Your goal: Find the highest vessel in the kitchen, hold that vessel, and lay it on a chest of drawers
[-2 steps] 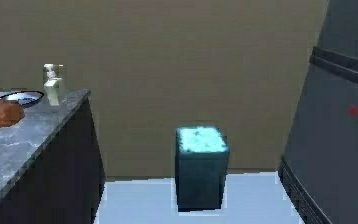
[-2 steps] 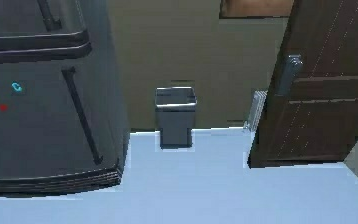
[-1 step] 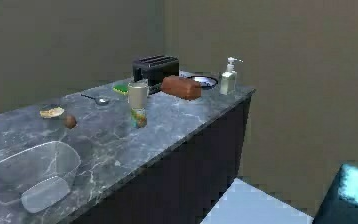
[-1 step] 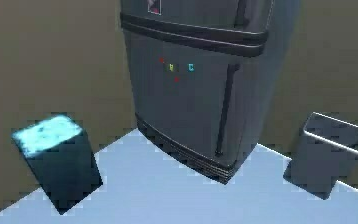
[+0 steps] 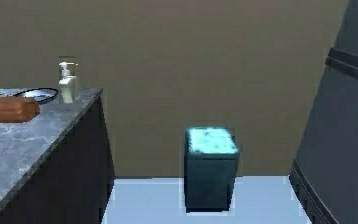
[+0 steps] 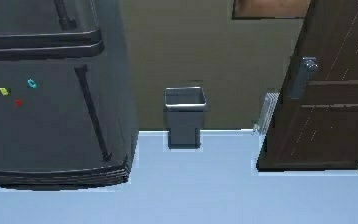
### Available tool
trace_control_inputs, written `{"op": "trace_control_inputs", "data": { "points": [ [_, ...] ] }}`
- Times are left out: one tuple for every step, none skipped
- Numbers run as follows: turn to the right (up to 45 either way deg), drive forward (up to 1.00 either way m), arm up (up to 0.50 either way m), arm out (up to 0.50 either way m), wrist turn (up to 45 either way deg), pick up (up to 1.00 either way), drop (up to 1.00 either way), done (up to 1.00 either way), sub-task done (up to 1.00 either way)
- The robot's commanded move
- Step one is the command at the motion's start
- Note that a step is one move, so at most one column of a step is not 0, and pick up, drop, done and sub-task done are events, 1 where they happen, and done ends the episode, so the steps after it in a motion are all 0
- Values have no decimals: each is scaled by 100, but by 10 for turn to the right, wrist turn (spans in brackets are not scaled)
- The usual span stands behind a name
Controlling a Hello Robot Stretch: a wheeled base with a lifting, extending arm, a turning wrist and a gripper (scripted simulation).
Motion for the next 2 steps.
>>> {"op": "trace_control_inputs", "data": {
  "points": [
    [0, 25, 0, 0, 0, 0, 0, 0, 0],
    [-450, 0, 0, 0, 0, 0, 0, 0, 0]
  ]
}}
